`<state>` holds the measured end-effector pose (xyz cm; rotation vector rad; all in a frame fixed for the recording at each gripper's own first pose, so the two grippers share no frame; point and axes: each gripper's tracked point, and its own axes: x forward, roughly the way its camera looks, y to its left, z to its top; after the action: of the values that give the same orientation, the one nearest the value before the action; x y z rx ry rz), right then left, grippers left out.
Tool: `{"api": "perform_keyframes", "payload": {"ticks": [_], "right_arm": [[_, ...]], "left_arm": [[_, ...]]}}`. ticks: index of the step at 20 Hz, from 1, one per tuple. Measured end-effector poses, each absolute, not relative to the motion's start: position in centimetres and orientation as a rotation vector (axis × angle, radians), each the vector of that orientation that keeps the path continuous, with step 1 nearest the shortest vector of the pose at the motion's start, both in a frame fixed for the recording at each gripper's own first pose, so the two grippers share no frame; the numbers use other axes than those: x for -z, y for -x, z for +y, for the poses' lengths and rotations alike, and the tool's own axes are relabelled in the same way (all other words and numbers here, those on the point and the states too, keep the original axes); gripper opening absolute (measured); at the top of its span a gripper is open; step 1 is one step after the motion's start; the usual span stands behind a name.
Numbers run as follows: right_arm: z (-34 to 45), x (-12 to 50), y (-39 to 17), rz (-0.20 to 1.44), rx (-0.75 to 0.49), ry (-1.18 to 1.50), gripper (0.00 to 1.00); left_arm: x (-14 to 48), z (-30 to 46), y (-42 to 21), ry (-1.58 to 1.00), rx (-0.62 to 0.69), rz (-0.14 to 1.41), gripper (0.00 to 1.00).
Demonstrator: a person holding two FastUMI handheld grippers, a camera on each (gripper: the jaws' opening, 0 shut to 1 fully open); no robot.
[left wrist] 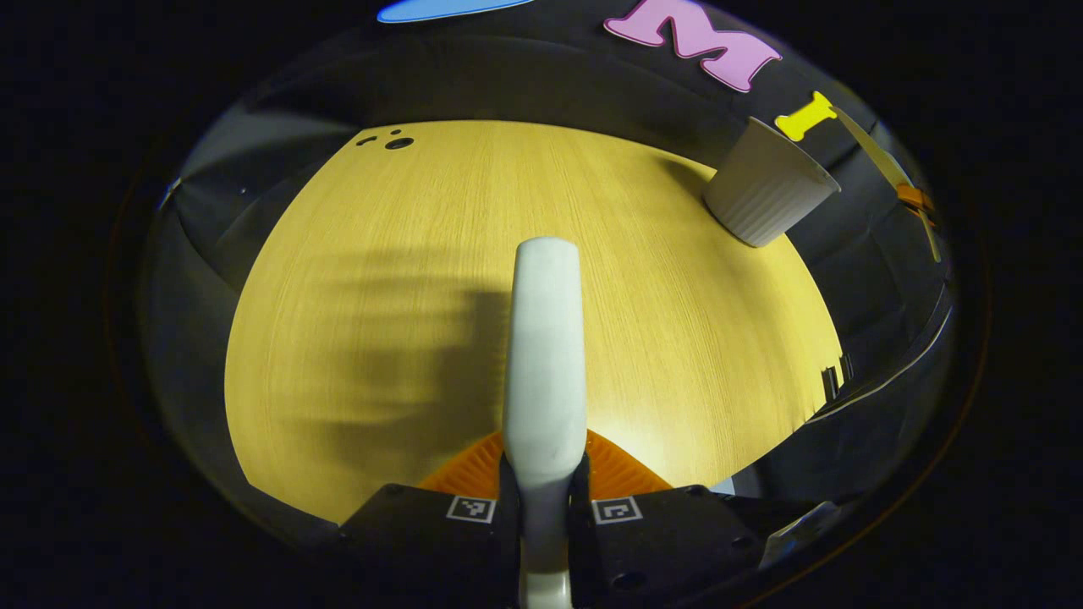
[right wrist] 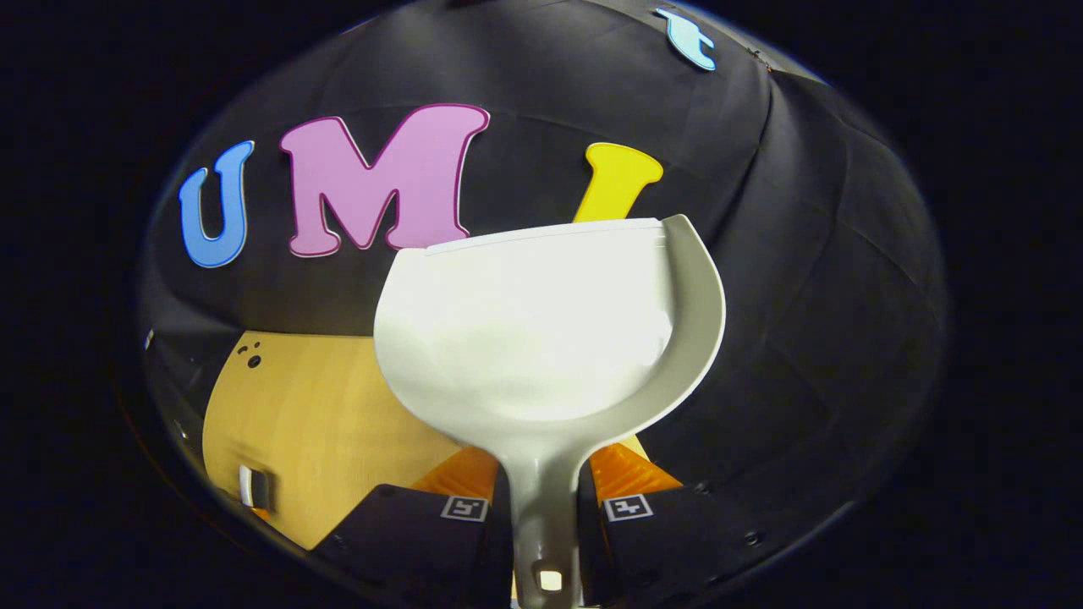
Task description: Pick up the small broom and dustpan from the desktop, sweep the trash into the dustpan with the broom, and then empty the trash into the garbage bin.
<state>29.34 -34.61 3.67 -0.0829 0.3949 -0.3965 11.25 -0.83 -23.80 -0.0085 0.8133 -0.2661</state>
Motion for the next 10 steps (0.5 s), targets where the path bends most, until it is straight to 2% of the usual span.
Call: {"api": "perform_keyframes", "payload": {"ticks": [2,4,5,6,10], "right_arm": [[-34.2,-3.2,-29.6,0.401,0.354,0.091,0.35],[-33.2,-2.8,-29.7,0.401,0.312,0.120,0.34],[-32.5,-2.5,-29.5,0.401,0.284,0.128,0.39],[-31.8,-2.3,-29.1,0.407,0.249,0.133,0.35],[-27.8,-0.3,-28.5,0.466,0.100,0.129,0.35]], "left_arm": [[24.2,-1.4,-10.7,0.003,0.268,0.812,0.27],[24.7,-1.7,-10.4,-0.001,0.263,0.806,0.27],[24.8,-1.8,-10.2,0.000,0.262,0.803,0.27],[25.0,-1.9,-10.0,0.000,0.258,0.797,0.27],[25.6,-1.8,-9.6,0.002,0.227,0.772,0.27]]}}
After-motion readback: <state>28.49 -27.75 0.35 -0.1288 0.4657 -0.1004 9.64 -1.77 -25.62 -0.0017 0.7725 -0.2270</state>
